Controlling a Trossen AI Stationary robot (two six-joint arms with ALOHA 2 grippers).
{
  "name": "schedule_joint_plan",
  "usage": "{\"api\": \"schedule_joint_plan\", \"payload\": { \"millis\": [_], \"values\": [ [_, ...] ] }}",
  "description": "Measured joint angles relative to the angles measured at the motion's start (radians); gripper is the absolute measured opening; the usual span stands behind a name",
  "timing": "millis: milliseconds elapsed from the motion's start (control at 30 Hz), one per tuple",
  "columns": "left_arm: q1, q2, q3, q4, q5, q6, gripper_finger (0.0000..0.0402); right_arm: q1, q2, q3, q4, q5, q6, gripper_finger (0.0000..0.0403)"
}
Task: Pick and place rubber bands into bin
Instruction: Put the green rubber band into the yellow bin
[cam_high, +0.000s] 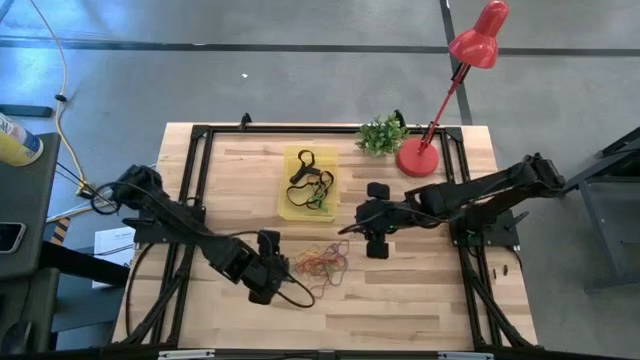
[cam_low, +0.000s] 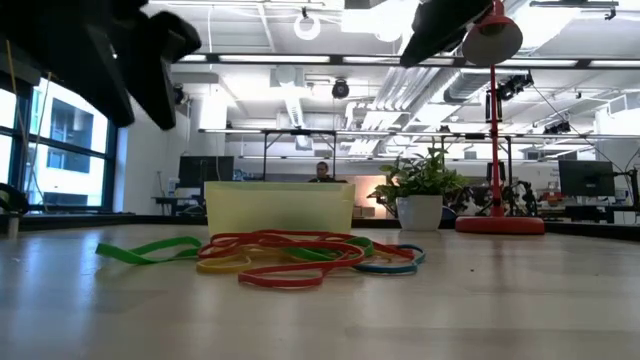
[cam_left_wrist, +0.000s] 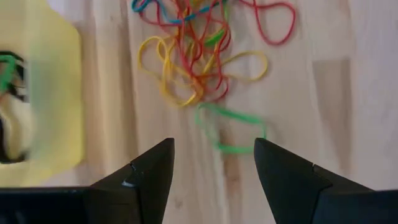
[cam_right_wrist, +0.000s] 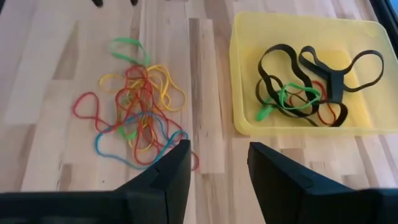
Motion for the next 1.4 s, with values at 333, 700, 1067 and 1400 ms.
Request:
{"api": "schedule_joint_plan", "payload": {
  "millis": [333,700,1067,1400],
  "values": [
    [0.040,0.096,0.000,0.040,0.047,-0.175,0.0211,0.042,-0.101,-0.077,0.003,0.035,0.025,0.0145],
    [0.125,0.145,0.002,0.074,0.092,-0.194,0.0211,0.105,-0.165,-0.162,0.026,0.090,0.121,0.0145],
    [0.137,0.191,0.000,0.101,0.115,-0.118,0.0169,0.186,-0.172,-0.174,0.005,0.180,0.167,0.0142],
    [0.137,0.236,0.003,0.107,0.118,-0.121,0.0157,0.194,-0.182,-0.173,-0.002,0.195,0.186,0.0142]
  ]
}}
